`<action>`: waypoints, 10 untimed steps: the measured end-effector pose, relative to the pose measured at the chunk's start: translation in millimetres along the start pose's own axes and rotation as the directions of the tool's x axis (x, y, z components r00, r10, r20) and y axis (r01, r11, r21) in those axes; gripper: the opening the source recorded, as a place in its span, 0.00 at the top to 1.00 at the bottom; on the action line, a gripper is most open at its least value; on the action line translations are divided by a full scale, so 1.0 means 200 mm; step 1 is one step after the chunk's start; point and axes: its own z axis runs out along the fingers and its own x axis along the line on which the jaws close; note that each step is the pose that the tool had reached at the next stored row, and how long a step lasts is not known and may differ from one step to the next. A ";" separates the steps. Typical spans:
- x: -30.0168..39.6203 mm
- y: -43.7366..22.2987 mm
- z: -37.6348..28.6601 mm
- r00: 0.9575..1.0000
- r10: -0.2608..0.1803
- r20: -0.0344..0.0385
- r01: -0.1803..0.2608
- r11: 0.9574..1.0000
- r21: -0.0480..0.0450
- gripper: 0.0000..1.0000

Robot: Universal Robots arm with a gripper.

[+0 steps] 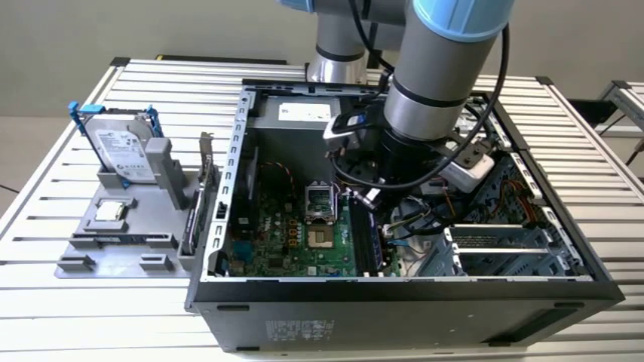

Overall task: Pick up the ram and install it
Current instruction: 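Press down the ram until it locks into place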

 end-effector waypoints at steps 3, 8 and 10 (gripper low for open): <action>0.000 0.000 0.000 1.000 -0.020 0.000 0.020 1.000 -0.001 1.00; -0.001 -0.001 0.000 0.998 -0.056 -0.001 0.056 0.998 -0.002 1.00; -0.001 -0.001 0.000 0.997 -0.071 -0.001 0.071 0.997 -0.003 1.00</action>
